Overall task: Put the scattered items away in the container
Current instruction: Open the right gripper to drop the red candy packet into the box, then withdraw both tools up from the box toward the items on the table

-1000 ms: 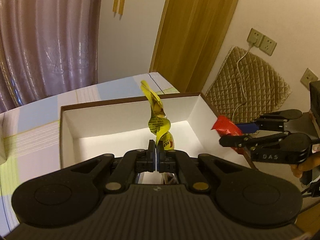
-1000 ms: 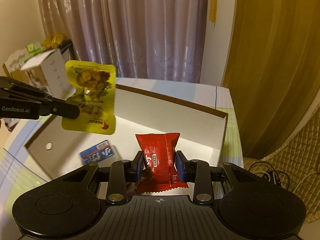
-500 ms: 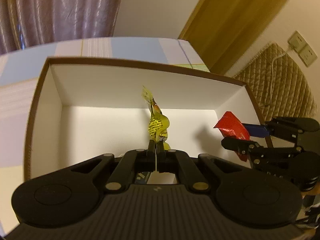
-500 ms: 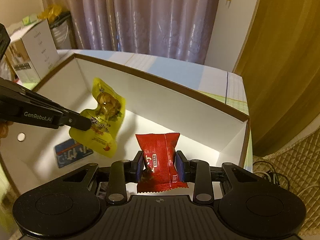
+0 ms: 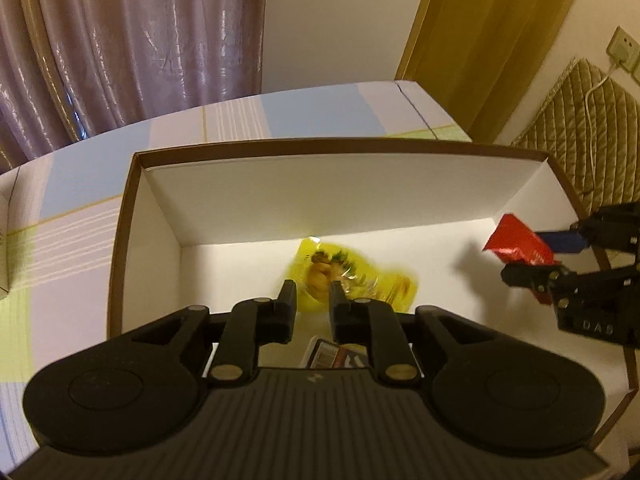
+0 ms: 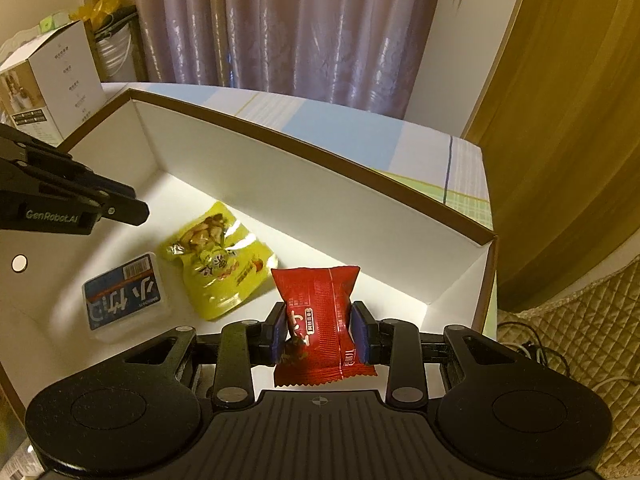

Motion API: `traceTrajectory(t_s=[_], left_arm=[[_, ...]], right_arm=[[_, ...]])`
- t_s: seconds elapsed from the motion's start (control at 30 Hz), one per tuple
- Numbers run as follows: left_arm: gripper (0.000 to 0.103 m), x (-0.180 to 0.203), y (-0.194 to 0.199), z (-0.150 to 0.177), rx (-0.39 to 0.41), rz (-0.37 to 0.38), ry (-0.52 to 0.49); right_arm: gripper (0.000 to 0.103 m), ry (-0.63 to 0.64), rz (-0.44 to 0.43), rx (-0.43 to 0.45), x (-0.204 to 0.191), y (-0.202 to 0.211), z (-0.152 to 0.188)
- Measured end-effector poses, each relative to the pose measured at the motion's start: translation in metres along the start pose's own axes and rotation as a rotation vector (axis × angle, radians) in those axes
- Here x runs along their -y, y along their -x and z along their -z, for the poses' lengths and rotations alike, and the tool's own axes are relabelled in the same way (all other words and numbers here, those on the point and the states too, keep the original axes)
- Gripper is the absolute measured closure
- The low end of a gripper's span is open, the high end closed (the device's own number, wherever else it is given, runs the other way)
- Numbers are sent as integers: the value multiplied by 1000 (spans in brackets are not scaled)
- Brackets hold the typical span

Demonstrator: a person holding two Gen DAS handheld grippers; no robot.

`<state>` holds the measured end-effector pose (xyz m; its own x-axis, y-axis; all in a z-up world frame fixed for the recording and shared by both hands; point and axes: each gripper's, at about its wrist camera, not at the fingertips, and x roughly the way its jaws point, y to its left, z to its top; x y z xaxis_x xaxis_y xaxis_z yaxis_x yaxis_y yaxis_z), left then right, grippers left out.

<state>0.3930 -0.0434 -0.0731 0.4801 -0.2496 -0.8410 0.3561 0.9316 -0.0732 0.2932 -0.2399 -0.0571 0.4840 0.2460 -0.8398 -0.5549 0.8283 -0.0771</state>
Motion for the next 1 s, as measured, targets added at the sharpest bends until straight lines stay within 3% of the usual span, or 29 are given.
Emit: traceTrajectory(t_s=[0.17,0.33,0.37,0.4,0.43,0.47,0.7,0.77,1.0], left_arm=[[80,7,7,1,9,-20,-68],[69,4,10,3,2,-26,-75],[67,4,10,3,0,-27,-76],[67,3,11,4,-2,-28,-78],[66,3,12,5,-2,-29,-79],[64,2,12,5,-3,-29,-81],[50,4,23,10,-1,-35,-100],[31,6,26,11,4,-43,-112],[14,16,40,15,24,-95,-164]], right_arm=[[66,36,41,1,-1,0,1],[66,105,56,-18,-3,-1,2],[58,117,52,-22,-4,0,3],[18,121,47,-20,-5,1,3],[2,121,56,9,-6,5,5],[0,124,59,49,-7,10,7],[0,147,-7,25,-13,23,12],[0,149,-5,12,-14,24,15],[0,129,21,53,-20,43,27]])
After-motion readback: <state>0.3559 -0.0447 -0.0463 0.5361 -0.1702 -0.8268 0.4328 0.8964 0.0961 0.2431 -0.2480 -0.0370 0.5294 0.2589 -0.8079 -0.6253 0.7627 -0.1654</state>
